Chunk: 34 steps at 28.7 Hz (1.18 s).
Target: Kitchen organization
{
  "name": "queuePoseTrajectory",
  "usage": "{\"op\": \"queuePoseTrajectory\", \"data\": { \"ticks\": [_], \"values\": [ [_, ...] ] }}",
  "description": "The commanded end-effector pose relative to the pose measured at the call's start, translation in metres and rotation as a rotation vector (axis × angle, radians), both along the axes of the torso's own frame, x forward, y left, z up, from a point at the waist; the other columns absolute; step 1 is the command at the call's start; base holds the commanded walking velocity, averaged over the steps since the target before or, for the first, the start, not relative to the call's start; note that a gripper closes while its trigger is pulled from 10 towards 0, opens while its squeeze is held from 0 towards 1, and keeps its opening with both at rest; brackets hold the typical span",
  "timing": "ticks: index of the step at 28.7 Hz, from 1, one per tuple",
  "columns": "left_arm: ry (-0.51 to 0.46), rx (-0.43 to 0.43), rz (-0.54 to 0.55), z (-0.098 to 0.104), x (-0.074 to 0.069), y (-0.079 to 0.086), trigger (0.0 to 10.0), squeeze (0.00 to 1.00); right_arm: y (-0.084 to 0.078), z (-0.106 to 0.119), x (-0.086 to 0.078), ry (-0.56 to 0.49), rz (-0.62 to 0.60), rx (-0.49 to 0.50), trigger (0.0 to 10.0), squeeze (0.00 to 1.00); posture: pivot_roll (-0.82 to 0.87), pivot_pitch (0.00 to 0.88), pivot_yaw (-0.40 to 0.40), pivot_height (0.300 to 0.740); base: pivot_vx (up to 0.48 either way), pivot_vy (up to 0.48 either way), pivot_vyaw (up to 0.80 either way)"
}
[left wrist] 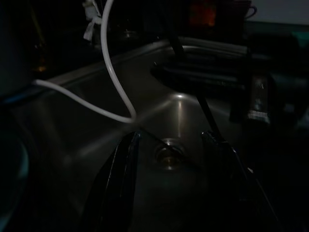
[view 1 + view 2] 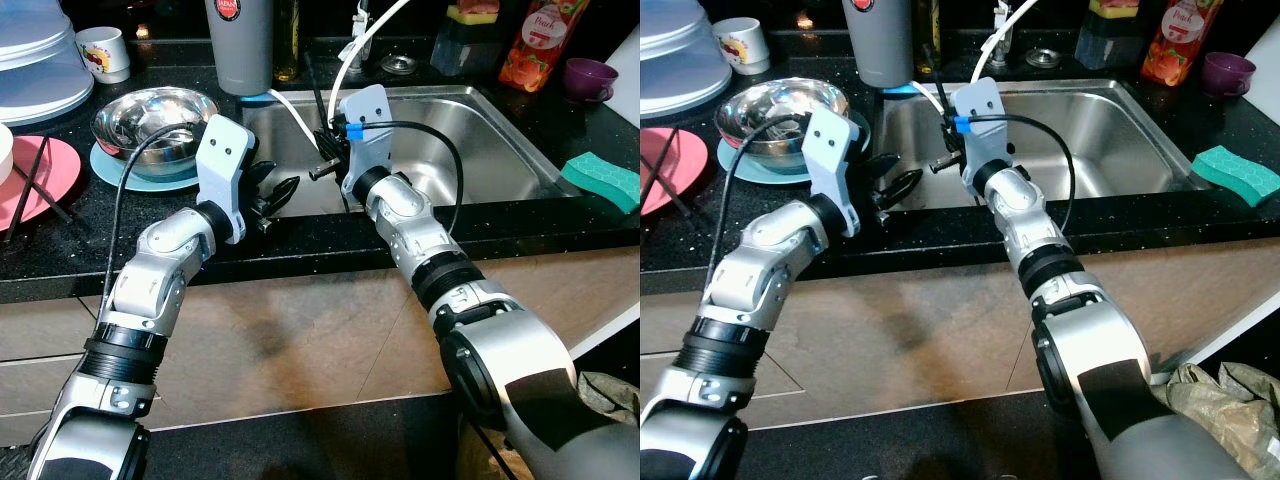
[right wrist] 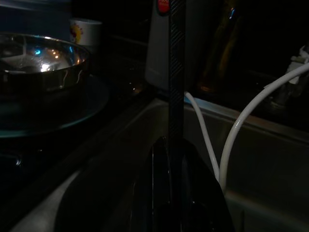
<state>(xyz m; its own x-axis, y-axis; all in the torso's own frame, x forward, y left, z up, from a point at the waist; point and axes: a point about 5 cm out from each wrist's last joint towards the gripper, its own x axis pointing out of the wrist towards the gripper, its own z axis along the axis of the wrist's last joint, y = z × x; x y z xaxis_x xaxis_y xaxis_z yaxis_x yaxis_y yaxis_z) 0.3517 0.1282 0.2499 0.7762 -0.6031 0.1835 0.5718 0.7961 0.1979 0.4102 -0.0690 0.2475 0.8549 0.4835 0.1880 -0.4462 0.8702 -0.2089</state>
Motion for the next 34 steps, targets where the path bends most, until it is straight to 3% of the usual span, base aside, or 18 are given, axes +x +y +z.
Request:
{"op": "queuePoseTrajectory", "data": {
  "ticks": [1,6,13,20,27,34],
  "values": [
    [-0.004,0.007,0.01,0.0,0.001,0.0,10.0,0.0,-0.004,-0.022,0.0,0.08,-0.034,0.011,10.0,0.0,0.01,0.097,-0.035,0.74,0.0,0.0,0.0],
    [-0.005,0.001,0.013,0.0,0.002,0.0,10.0,0.0,-0.006,-0.008,0.003,0.062,-0.072,0.122,10.0,0.0,0.01,0.102,-0.04,0.74,0.0,0.0,0.0],
    [-0.014,-0.02,0.042,0.002,0.002,0.003,10.0,0.0,0.013,0.003,0.002,0.068,-0.01,0.121,10.0,0.0,0.02,0.132,-0.055,0.74,0.0,0.0,0.0],
    [-0.035,-0.031,0.065,0.006,0.0,0.007,10.0,0.0,0.021,0.011,0.002,0.051,0.018,0.118,10.0,0.0,0.02,0.16,-0.067,0.74,0.0,0.0,0.0],
    [-0.044,-0.041,0.075,0.009,-0.001,0.01,10.0,0.0,0.017,0.016,0.003,0.025,-0.003,0.119,10.0,0.0,0.03,0.172,-0.066,0.74,0.0,0.0,0.0],
    [-0.041,-0.03,0.064,0.011,-0.003,0.011,10.0,0.0,-0.004,0.038,0.007,-0.081,-0.114,0.154,10.0,0.0,0.03,0.184,-0.066,0.74,0.0,0.0,0.0]
  ]
}}
